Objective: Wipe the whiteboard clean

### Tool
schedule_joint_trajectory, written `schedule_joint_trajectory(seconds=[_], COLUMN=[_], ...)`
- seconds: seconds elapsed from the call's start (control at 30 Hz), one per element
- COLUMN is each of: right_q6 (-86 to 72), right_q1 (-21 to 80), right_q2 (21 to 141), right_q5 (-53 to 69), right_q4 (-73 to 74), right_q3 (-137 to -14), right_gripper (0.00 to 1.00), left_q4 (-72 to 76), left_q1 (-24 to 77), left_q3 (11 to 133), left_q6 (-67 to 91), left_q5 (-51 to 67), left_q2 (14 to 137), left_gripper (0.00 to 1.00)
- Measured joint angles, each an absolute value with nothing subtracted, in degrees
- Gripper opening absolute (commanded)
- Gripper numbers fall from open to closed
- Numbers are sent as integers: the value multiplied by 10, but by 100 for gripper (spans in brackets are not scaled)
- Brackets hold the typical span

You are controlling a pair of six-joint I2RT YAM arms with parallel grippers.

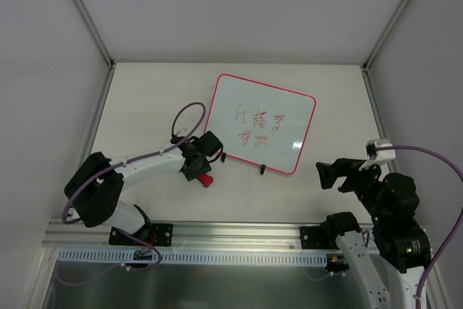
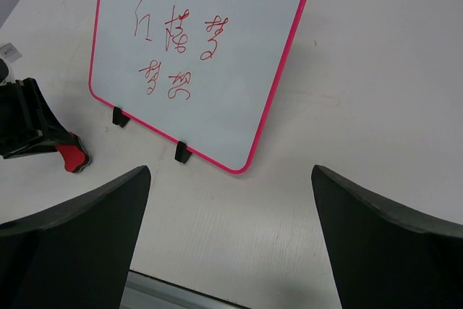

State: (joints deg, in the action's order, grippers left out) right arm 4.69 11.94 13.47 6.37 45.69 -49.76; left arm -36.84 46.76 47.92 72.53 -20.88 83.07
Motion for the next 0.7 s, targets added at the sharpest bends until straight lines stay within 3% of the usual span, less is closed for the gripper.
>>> schedule_joint_trajectory(seconds=[0.27,0.5,0.6,0.63,0.7], right_q6=[47,47,47,47,47], right_q1=[119,119,119,119,119], right_q2=[134,124,118,116,115], right_q5=[65,65,64,64,64], right_q4=[457,458,461,462,464], right_q3=[-497,-497,-497,-497,-497], right_gripper=[99,99,99,99,99], left_q4=[-341,-277,-255,-249,-242], left_q1=[447,435,434,434,434], left_q3=[544,545,540,537,532], left_q6=[594,466,422,409,392], left_q5=[-246,-193,-169,-163,-154], left_q2=[866,914,914,914,913], left_gripper=[40,42,56,67,77])
